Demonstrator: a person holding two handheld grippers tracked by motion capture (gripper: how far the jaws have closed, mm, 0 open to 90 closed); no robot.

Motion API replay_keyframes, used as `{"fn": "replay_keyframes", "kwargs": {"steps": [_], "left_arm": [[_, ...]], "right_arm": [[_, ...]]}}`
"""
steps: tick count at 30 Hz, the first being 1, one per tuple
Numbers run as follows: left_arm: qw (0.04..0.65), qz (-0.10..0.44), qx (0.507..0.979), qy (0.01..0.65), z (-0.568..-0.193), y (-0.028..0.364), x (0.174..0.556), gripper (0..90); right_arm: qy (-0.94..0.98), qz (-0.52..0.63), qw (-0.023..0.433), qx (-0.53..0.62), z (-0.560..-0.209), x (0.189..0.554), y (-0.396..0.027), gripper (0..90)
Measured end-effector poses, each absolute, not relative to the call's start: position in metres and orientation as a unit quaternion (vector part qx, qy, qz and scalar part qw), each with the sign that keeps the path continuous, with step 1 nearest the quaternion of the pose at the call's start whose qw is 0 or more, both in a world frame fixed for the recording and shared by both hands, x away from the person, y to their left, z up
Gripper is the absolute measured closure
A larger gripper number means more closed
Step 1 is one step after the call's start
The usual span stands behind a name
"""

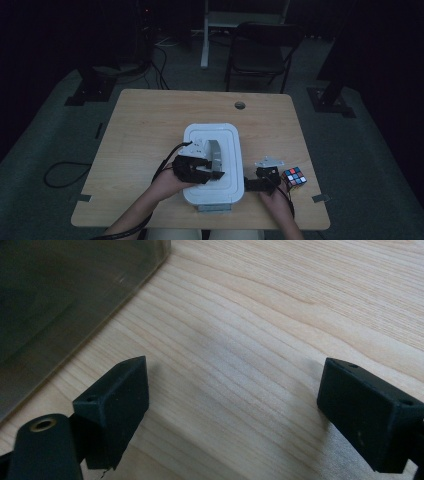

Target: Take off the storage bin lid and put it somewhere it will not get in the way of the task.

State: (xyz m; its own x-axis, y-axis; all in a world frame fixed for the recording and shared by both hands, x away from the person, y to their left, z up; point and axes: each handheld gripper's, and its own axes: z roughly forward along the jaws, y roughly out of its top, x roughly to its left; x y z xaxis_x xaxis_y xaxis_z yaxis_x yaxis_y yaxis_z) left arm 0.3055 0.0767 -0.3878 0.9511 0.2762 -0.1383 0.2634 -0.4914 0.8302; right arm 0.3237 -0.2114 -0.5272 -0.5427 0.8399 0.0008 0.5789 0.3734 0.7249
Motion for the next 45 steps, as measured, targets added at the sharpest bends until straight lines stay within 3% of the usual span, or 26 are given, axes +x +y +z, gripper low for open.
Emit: {"fn": "replay_keyframes", "kwargs": {"steps": [18, 24, 45], "left_arm": [[0.489, 0.049, 0.857, 0.153, -0.357, 0.119, 0.291, 66.0], [0.499, 0.053, 0.853, 0.144, -0.356, 0.145, 0.290, 66.0], [0.495, 0.068, 0.843, 0.198, -0.369, 0.224, 0.295, 65.8]], "right_arm": [[0.807, 0.346, 0.188, 0.440, -0.527, 0.324, -0.211, 13.2], [0.807, 0.346, 0.188, 0.440, -0.527, 0.324, -0.211, 13.1], [0.807, 0.346, 0.188, 0.440, -0.527, 0.324, -0.211, 13.1]]}}
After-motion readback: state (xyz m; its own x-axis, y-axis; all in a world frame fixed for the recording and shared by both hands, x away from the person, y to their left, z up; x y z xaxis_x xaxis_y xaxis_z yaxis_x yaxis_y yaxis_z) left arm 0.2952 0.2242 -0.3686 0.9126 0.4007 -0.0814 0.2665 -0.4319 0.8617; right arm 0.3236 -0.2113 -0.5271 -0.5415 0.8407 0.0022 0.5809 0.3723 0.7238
